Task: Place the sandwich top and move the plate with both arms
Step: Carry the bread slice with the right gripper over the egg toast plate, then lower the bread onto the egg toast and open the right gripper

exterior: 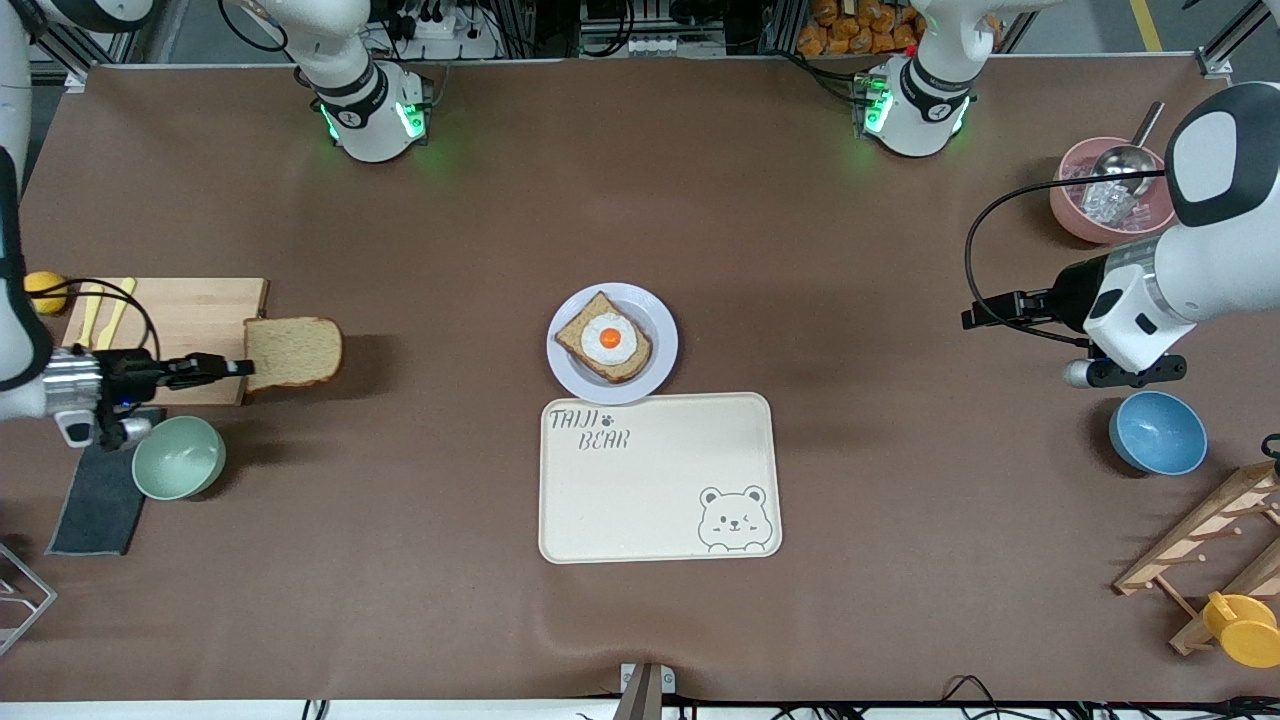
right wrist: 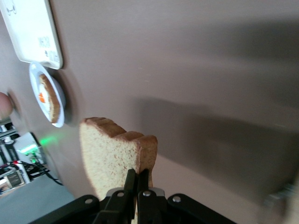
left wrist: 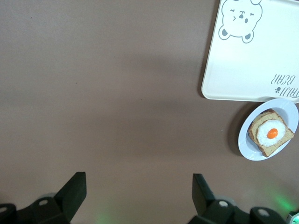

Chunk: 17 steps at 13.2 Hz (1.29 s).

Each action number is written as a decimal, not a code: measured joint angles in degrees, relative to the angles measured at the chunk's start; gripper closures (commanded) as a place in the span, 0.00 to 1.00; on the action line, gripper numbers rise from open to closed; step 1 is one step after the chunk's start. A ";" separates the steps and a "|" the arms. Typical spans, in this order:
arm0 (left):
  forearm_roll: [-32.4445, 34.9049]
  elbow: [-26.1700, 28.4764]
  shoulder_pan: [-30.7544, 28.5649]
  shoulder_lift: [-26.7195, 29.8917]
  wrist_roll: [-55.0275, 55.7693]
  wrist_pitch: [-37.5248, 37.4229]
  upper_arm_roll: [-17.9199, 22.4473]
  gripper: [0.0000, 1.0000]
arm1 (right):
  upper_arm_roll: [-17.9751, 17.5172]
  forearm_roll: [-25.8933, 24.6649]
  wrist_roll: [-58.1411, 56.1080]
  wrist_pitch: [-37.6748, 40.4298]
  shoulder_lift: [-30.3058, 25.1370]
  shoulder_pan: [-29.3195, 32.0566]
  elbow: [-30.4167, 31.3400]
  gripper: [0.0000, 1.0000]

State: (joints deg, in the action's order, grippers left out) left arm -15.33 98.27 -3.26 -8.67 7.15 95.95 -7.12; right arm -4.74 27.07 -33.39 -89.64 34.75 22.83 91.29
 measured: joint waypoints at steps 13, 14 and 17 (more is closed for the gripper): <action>0.00 0.01 -0.04 0.00 0.00 0.00 0.01 0.00 | -0.09 16.82 16.19 -20.89 -7.99 -25.12 14.91 1.00; 0.00 0.01 -0.06 0.00 0.00 0.00 0.02 0.00 | -0.11 18.21 17.50 -23.17 -8.05 -27.58 15.45 1.00; 0.00 0.01 -0.41 0.00 -0.45 0.00 0.04 0.00 | -0.14 19.59 23.92 -29.64 -8.95 -35.67 16.44 1.00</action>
State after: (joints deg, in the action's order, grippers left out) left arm -15.33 98.28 -3.67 -8.67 6.71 95.95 -7.08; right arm -4.88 46.65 -9.47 -119.28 25.81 -12.85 107.74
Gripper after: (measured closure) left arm 0.000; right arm 0.960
